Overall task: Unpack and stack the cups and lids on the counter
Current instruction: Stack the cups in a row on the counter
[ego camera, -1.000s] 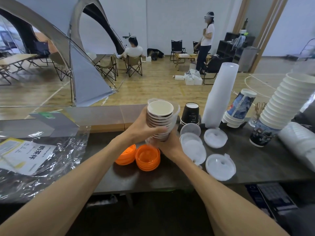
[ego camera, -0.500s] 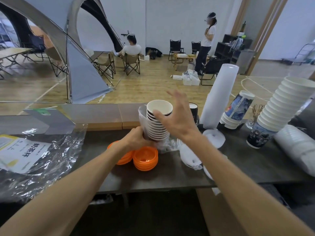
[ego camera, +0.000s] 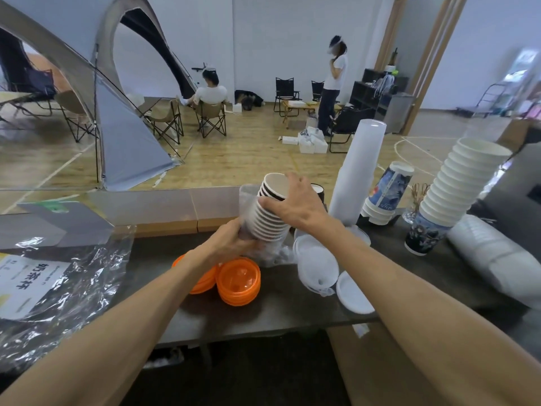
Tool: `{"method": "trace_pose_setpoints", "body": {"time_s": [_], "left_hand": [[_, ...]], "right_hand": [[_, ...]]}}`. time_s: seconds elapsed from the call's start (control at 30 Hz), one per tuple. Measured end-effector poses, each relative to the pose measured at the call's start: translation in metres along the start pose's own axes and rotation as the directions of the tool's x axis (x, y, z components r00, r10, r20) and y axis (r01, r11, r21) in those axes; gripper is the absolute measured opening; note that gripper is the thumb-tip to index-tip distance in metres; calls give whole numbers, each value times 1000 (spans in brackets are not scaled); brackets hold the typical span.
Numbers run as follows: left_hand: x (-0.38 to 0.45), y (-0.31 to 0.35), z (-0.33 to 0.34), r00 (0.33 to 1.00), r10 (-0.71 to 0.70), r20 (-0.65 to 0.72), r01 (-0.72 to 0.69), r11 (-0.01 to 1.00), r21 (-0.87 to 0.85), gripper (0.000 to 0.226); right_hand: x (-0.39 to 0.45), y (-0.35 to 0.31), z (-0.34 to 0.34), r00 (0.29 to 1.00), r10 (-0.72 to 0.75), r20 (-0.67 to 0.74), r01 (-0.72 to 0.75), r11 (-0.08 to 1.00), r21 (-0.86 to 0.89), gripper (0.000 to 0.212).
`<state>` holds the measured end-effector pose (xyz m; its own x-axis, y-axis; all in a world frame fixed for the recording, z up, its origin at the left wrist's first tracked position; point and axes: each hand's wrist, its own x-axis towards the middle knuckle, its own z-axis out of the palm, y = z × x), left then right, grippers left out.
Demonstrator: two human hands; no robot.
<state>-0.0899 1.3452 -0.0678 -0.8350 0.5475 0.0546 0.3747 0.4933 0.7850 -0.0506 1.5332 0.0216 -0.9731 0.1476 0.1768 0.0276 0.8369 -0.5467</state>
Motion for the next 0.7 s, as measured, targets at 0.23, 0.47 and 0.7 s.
{"method": "trace_pose_setpoints", "body": {"time_s": [0.23, 0.47, 0.7], "left_hand": [[9, 50, -8, 968, 136, -211, -124, 990, 70, 66], [25, 104, -12, 915, 226, -333, -222, 974, 49, 62], [24, 121, 1, 886, 227, -405, -285, 955, -87, 31]], "right_hand": [[-16, 43, -27, 903, 420, -86, -276, 724, 632, 85], [-39, 86, -21, 860, 471, 196, -228, 10, 974, 49], [-44, 110, -22, 880, 335, 336, -251, -272, 929, 56]]}}
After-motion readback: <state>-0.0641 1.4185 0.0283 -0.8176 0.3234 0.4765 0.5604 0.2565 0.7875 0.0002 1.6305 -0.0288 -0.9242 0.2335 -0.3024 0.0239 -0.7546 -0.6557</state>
